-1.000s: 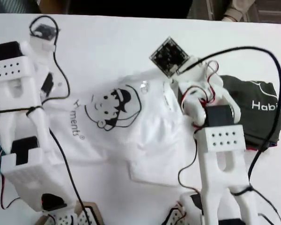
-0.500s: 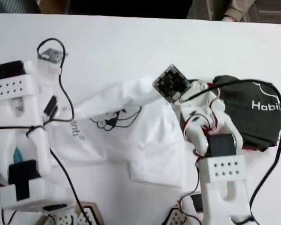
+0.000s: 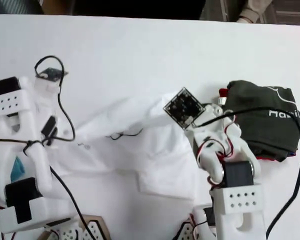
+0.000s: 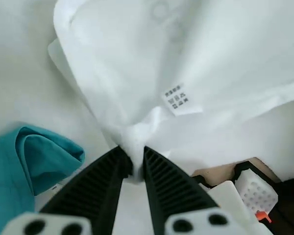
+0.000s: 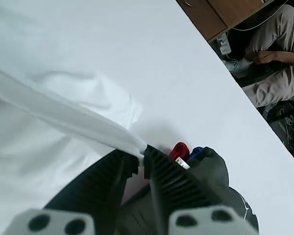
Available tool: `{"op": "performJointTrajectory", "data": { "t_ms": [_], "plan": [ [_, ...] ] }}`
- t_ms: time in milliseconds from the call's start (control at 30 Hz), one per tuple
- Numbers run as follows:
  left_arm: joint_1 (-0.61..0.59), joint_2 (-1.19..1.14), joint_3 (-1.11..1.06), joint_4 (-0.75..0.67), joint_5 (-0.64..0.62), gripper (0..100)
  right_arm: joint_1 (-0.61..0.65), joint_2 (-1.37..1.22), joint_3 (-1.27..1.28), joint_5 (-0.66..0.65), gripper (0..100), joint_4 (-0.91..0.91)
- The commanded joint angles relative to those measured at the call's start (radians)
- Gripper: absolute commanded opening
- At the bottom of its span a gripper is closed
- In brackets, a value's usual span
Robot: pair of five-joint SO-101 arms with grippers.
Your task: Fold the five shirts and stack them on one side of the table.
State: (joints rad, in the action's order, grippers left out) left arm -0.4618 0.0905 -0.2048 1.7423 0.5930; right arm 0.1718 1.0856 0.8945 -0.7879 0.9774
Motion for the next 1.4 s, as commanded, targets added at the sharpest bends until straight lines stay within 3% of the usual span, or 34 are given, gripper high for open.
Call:
{"op": "performJointTrajectory", "data": {
  "t_ms": [0, 367, 800, 1367],
  "plan": [
    [-0.011, 0.058, -0.002, -0.005, 0.011, 2, -0.013, 0.065, 0.017, 0.003, 2.1, 0.004],
    [-0.044, 0.064, -0.068, 0.005, 0.012, 2, -0.01, 0.18, 0.068, 0.003, 2.1, 0.088],
    [-0.043, 0.207, -0.386, -0.149, 0.046, 2, -0.013, 0.2, 0.169, 0.006, 2.2, 0.093],
    [-0.04, 0.203, -0.495, -0.272, 0.046, 3, -0.013, 0.2, 0.351, 0.005, 2.2, 0.087]
  ]
}}
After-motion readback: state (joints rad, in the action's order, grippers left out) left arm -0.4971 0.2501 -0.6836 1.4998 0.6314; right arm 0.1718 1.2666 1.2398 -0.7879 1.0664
